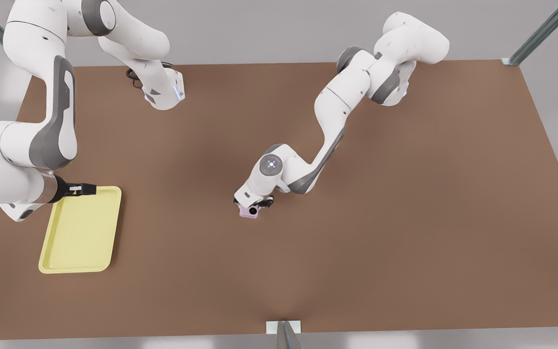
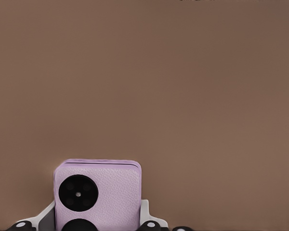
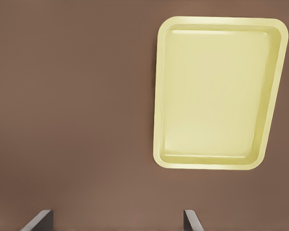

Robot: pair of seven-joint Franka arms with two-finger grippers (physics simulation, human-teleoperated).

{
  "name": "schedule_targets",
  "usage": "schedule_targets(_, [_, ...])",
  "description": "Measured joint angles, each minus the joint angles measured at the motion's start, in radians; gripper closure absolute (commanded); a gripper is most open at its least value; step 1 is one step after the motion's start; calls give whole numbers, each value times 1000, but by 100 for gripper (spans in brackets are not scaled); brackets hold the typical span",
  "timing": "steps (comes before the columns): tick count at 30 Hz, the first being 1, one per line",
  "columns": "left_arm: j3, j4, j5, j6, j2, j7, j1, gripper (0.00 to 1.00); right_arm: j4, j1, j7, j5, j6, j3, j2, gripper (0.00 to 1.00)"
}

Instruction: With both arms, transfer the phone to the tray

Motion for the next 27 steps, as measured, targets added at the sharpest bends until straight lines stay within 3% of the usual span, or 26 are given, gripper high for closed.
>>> schedule_targets(1, [-3, 0, 0, 17, 8, -18, -1, 16, 0, 0, -1, 0, 0, 0, 0, 0])
schedule_targets(3, [-9, 0, -2, 47, 16, -51, -2, 0, 0, 1, -4, 0, 0, 0, 0, 0])
schedule_targets(8, [-2, -6, 0, 80, -5, -118, 2, 0, 5, 4, -8, -1, -4, 1, -2, 0])
schedule_targets(11, [38, -14, 1, -104, -139, -108, 107, 0, 7, 13, -9, 5, -6, 11, -8, 0])
schedule_targets(15, [86, -25, -16, -423, -360, -18, 324, 0, 20, 39, 6, 24, -9, 96, -61, 0])
schedule_targets(18, [136, -61, -47, -618, -538, 78, 470, 0, 48, 242, 77, 44, 2, 116, -11, 0])
schedule_targets(22, [183, -273, -63, -766, -777, 212, 509, 0, 56, 422, 209, 78, 80, 115, 88, 0])
schedule_targets(27, [188, -354, -69, -816, -821, 343, 508, 0, 44, 511, 394, 88, 224, 110, 201, 0])
